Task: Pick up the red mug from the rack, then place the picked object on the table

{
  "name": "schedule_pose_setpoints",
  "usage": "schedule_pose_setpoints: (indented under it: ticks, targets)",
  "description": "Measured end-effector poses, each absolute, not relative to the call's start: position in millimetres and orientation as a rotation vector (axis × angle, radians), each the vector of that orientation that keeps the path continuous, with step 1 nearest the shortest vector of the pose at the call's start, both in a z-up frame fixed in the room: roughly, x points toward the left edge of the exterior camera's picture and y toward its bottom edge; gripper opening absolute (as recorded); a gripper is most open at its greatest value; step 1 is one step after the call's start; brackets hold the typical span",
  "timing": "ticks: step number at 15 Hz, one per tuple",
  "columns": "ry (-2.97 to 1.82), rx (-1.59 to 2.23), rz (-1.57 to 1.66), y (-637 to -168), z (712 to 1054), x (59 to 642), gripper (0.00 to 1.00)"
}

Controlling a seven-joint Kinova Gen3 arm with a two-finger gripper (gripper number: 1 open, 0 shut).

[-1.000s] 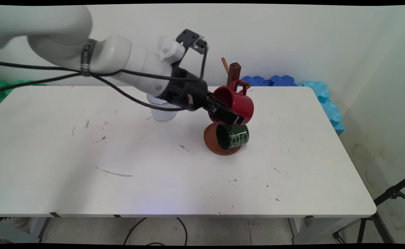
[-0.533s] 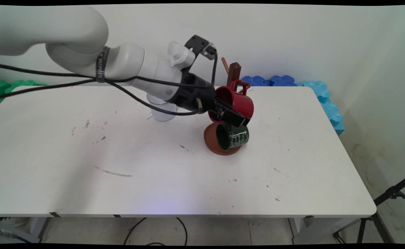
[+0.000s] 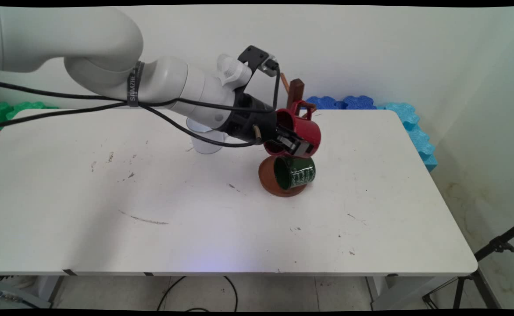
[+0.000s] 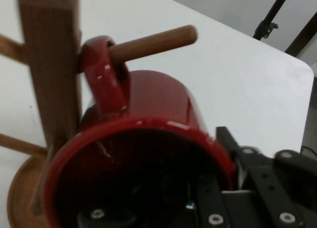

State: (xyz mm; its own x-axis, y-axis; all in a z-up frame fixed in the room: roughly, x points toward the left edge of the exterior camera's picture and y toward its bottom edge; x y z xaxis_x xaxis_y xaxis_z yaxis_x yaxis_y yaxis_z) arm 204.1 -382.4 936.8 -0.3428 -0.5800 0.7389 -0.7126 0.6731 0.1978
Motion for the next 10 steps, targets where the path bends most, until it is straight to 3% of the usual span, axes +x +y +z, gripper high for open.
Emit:
schedule_pose_setpoints:
  ticks: [10]
  targets:
    - [-2.015,0.960,0.176,-371,960,201,0.00]
